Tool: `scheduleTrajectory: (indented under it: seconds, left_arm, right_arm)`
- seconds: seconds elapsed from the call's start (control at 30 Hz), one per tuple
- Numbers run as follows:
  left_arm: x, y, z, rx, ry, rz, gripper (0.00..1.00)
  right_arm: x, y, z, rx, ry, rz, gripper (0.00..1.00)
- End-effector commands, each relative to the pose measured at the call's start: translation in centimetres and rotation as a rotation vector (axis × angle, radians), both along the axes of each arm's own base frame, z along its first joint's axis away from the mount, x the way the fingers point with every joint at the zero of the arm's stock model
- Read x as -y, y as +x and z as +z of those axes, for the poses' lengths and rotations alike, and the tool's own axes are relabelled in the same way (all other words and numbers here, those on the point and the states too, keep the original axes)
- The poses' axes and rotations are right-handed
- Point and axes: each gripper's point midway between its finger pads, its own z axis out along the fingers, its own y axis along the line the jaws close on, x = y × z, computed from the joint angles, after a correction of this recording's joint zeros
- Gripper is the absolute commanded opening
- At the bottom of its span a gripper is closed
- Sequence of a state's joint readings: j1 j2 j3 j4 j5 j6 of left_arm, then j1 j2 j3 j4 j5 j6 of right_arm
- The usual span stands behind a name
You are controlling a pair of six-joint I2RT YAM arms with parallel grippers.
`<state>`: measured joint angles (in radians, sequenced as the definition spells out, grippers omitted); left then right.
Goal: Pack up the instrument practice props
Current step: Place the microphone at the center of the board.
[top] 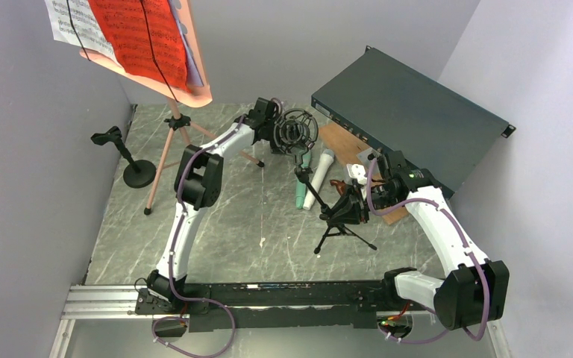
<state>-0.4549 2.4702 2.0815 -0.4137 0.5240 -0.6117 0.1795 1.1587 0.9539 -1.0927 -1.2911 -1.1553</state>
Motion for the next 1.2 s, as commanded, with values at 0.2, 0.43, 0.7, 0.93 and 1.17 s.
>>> scheduleTrajectory:
  seconds: [0.2,0.43,0.7,0.93,1.17]
  left_arm:
    - [-1.1,-1.0,7.8,0.166,-0.021,0.001,0.75]
    - [-1.4,-7.6,9.5,0.230,-0.048,-0.115,0.75]
    - [-2.2,-14.1,9.7,0.306,-0.060,-0.152,0.76]
    - [-3.8,-17.3,10.1,0.448,-0.084,-0.137,0.77]
    - [-4.8,-21.7,13.8,0.658,-0.224,-0.151,0.80]
  right_arm:
    - [0.0,2.0,3.6,0.151,0.107,-0.016,0.00]
    - [-0.1,1.7,4.0,0.147,0.127,-0.007,0.00]
    - [-0.1,1.7,4.1,0.139,0.134,-0.006,0.00]
    - [-0.2,1.7,4.0,0.134,0.136,-0.008,0.00]
    - [-0.2,1.9,3.9,0.121,0.137,-0.015,0.00]
